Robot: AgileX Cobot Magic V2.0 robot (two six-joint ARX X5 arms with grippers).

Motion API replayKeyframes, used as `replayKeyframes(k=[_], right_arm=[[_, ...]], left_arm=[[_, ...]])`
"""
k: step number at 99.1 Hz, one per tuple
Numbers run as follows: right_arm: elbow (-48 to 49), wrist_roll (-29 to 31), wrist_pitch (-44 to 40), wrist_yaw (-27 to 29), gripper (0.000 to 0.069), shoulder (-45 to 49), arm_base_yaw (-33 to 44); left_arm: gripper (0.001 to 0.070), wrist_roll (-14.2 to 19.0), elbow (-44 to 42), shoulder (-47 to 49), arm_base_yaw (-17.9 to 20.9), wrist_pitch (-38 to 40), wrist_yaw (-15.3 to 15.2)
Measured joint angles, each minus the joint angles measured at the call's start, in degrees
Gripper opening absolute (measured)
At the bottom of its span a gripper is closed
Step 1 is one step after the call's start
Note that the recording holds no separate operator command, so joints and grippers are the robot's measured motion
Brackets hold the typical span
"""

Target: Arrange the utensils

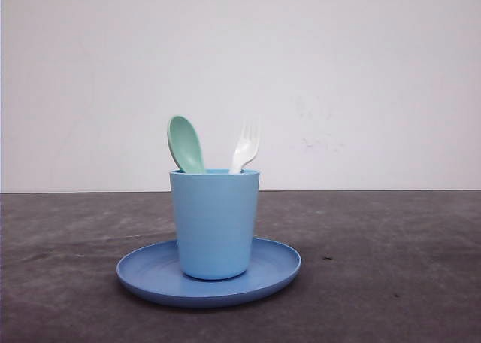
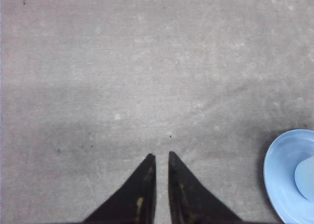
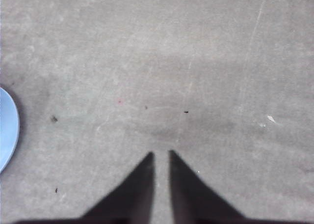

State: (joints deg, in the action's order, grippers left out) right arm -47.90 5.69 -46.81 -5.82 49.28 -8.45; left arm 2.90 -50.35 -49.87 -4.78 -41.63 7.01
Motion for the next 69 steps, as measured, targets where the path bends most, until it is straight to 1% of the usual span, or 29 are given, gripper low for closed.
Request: replayKeyframes(k=[14,58,62,69], right_arm=[[0.0,0.0,0.7,0.0,0.0007,0.0,0.0],[0.0,-0.02,5.95,0.0,0.0006,0.0,0.0],[0.0,-0.02,6.51,0.0,0.0006,0.0,0.0],[0.0,-0.02,7.76,-0.02,0.0006,0.0,0.0]], left_arm=[[0.0013,-0.33,0.0,0.0,0.0,0.17,0.0],[0.0013,-0.35,0.0,0.09,-0.02,0.22,-0.04],[0.0013,-0.66,0.02,0.42,-0.02,0.28,-1.18],[0.0013,-1.49,0.74,2.54,-0.02,0.83,-5.42]])
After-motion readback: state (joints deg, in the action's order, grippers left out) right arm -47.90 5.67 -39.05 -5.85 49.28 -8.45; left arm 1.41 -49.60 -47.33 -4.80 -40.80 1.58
